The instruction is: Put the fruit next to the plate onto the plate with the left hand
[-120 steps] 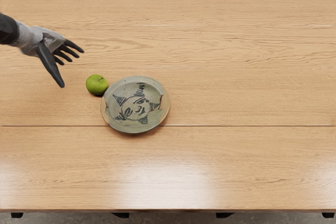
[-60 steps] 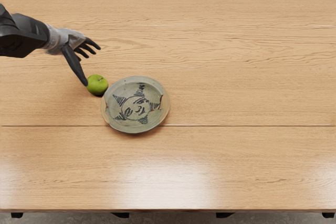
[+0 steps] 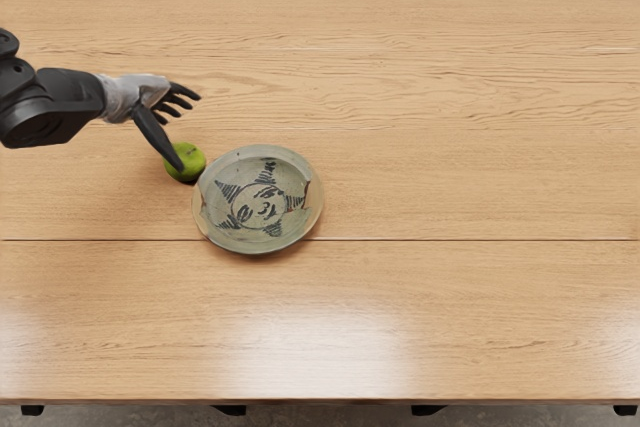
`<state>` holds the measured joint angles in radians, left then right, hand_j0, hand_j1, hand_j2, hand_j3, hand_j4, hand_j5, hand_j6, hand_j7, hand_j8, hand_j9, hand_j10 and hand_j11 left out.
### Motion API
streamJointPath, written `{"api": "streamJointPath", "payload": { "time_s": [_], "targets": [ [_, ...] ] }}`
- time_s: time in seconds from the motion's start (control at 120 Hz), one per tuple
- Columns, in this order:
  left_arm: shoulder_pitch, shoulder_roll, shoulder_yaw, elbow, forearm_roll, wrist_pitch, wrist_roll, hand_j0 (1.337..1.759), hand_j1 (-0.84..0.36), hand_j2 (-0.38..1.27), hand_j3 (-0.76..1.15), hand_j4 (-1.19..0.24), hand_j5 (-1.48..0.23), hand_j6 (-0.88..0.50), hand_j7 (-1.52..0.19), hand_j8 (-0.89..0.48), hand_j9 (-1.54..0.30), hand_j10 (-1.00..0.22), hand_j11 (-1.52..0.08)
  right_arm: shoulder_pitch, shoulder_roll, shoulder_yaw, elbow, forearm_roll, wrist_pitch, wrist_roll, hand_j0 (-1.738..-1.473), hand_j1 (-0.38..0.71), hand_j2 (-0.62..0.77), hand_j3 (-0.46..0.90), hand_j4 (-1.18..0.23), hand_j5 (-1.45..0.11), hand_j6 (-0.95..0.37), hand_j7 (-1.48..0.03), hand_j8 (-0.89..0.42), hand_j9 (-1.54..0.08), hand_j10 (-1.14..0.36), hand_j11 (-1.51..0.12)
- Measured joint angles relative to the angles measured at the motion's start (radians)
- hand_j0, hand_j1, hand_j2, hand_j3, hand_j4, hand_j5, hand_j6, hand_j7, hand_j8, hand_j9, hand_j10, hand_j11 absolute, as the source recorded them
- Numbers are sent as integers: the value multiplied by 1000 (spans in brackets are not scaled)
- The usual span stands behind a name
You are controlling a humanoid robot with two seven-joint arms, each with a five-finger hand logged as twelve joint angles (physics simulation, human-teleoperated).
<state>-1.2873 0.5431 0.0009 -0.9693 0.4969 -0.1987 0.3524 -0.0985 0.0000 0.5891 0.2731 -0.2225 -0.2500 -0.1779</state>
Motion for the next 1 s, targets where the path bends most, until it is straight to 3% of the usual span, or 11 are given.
{"api": "streamJointPath", "payload": {
  "time_s": [0.25, 1.0],
  "targets": [
    [10, -32, 27, 19, -3, 2, -18, 1658, 117, 40, 0, -196, -253, -197, -253, -197, -252, -196, -252, 0, 0, 0, 0, 0, 0, 0, -1658, -349, 0, 0, 0, 0, 0, 0, 0, 0, 0, 0],
    [24, -32, 67, 17, -10, -9, -17, 1658, -124, 83, 0, -409, -506, -409, -506, -374, -517, -402, -516, 0, 0, 0, 0, 0, 0, 0, -1658, -349, 0, 0, 0, 0, 0, 0, 0, 0, 0, 0]
  ]
}}
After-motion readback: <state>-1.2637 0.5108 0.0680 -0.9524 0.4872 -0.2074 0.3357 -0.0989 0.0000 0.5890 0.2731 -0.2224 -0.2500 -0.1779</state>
